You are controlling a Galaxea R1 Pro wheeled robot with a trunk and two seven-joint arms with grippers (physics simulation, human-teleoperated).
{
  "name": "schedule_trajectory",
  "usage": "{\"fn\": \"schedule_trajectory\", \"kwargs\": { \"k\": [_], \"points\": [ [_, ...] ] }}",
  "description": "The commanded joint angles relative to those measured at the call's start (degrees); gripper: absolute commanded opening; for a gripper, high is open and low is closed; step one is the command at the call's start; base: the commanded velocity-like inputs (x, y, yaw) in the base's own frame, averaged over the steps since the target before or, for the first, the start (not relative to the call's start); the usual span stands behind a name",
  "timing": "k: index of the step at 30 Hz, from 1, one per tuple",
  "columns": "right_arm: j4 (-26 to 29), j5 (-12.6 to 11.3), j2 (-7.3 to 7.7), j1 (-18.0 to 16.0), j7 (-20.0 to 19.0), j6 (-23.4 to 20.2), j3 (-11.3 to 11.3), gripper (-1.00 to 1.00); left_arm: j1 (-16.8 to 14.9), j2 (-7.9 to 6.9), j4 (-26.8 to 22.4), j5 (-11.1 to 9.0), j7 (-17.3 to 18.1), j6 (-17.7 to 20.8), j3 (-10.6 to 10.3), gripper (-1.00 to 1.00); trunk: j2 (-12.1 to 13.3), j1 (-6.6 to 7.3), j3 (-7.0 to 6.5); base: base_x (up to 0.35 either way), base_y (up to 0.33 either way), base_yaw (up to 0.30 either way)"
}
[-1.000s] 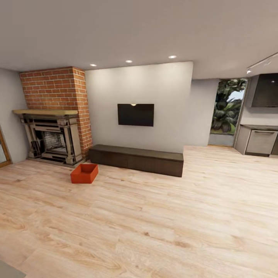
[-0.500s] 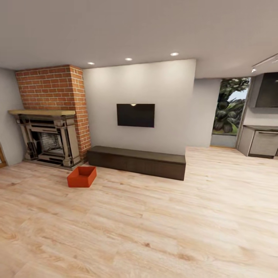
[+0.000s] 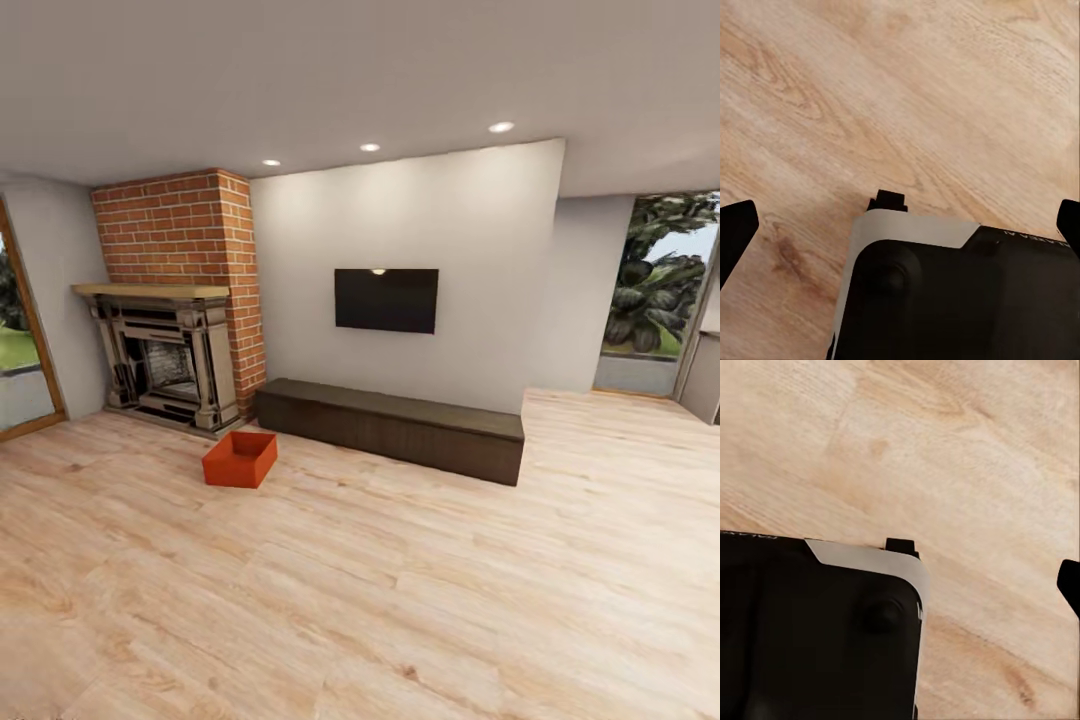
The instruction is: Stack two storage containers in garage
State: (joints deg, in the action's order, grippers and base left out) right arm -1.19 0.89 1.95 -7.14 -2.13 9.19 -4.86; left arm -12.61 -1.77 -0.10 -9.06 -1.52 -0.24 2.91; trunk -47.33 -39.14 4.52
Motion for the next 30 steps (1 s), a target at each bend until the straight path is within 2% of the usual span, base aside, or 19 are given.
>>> {"fn": "schedule_trajectory", "kwargs": {
  "k": [1, 30],
  "points": [
    [-0.13, 0.08, 0.01, -0.07, -0.06, 0.26, -0.42, 1.0, -0.05, 0.01, 0.01, -0.26, -0.07, -0.02, 0.26, 1.0, -0.06, -0.04, 0.09, 0.323, 0.0, 0.275],
    [-0.04, 0.16, -0.02, -0.07, 0.02, 0.24, -0.41, 1.0, -0.05, 0.01, 0.01, -0.24, -0.07, -0.02, 0.26, 1.0, -0.06, -0.04, 0.09, 0.323, 0.0, 0.276]
  ]
}}
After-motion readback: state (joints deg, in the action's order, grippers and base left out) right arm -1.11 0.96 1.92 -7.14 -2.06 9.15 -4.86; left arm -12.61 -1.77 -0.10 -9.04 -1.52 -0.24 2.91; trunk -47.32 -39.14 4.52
